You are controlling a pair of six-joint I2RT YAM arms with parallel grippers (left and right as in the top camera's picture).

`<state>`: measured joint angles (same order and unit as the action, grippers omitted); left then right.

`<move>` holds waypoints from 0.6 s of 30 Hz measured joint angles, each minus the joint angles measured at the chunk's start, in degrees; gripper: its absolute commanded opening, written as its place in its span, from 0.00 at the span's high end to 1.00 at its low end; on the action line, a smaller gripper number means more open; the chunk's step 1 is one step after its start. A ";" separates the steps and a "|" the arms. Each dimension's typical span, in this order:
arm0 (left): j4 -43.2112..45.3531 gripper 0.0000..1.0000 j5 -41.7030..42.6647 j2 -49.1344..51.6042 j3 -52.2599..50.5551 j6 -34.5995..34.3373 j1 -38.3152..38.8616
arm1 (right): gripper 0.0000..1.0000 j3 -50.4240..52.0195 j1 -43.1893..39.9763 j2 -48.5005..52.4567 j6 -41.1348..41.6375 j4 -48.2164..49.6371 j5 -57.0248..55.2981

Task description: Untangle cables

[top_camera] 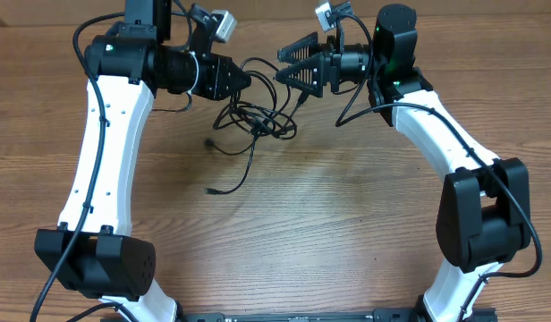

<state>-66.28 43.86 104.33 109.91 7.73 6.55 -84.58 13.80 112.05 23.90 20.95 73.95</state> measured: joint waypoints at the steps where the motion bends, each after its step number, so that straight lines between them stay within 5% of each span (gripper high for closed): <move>1: -0.09 0.96 -0.04 0.00 0.00 0.28 0.17 | 0.04 0.00 0.00 0.00 -0.44 -0.04 -0.02; 7: 1.57 0.96 0.04 0.00 0.00 1.44 0.98 | 0.16 0.00 0.50 0.00 -2.73 -6.62 -0.13; 10: 2.67 0.96 0.44 0.00 0.00 1.40 0.98 | 0.39 0.00 1.68 0.00 -5.90 -13.18 -0.28; 14: 3.08 0.96 0.70 0.00 0.00 1.29 0.98 | 0.83 0.07 3.54 0.00 -10.54 -19.39 -0.76; 16: 3.08 0.96 0.74 0.00 0.00 1.29 0.98 | 0.95 0.07 4.20 0.00 -12.22 -20.68 -0.98; 18: 3.04 0.96 0.92 0.00 0.00 1.29 0.98 | 0.96 0.11 4.35 0.00 -13.35 -21.11 -1.07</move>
<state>-63.24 44.77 104.33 109.91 9.02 7.53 -84.47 18.15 112.05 10.55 -0.16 72.88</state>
